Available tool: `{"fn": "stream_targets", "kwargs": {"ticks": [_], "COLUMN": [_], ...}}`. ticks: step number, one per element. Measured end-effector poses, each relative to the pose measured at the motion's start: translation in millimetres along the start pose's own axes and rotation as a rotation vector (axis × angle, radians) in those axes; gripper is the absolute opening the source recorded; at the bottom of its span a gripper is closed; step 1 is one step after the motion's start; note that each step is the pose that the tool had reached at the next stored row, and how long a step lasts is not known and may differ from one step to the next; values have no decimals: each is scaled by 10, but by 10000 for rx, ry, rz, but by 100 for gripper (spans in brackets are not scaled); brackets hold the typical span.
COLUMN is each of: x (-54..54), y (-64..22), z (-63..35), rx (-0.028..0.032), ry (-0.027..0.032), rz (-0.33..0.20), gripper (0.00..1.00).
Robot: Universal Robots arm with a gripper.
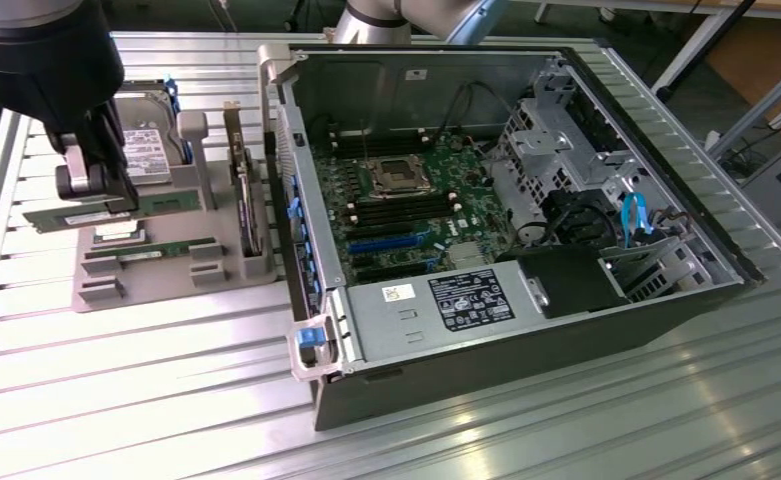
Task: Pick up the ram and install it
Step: 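Pick up the ram and move it above insertion slot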
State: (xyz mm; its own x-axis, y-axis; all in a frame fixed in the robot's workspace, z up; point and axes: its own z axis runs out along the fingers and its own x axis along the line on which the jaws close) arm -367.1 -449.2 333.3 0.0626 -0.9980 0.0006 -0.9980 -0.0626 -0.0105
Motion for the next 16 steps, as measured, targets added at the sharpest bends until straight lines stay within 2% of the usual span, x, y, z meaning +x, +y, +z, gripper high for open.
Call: {"fn": "stream_targets", "kwargs": {"ticks": [16], "x": [0], "y": [-2], "z": [-183], "rx": [0], "ry": [0], "rz": [0], "gripper": [13]}}
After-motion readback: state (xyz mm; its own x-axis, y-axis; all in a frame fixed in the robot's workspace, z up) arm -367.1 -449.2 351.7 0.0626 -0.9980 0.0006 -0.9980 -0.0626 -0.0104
